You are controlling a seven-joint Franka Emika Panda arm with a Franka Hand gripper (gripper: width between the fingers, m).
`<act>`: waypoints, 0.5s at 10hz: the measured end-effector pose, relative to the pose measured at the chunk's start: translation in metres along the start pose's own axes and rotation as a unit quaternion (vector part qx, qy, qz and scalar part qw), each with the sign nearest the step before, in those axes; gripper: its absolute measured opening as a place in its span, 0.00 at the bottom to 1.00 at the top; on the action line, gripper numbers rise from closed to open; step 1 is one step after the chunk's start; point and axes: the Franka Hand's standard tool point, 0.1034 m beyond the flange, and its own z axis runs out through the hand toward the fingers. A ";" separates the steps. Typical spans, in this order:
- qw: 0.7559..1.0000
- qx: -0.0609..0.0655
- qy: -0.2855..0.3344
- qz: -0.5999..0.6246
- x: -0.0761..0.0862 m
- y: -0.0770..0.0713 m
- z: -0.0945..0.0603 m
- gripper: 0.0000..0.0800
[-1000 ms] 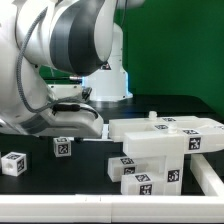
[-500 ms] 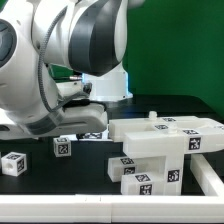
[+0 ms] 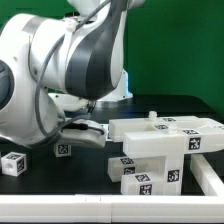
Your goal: Assemble chair
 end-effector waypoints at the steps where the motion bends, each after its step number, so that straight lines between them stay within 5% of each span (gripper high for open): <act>1: 1.000 0.000 0.001 0.001 0.000 0.000 -0.001 0.81; 5: 1.000 0.007 -0.003 0.018 0.002 0.004 0.005 0.81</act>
Offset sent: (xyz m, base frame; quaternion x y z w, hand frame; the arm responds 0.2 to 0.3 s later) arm 0.0048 0.0015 -0.0080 0.0045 -0.0003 -0.0090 0.9999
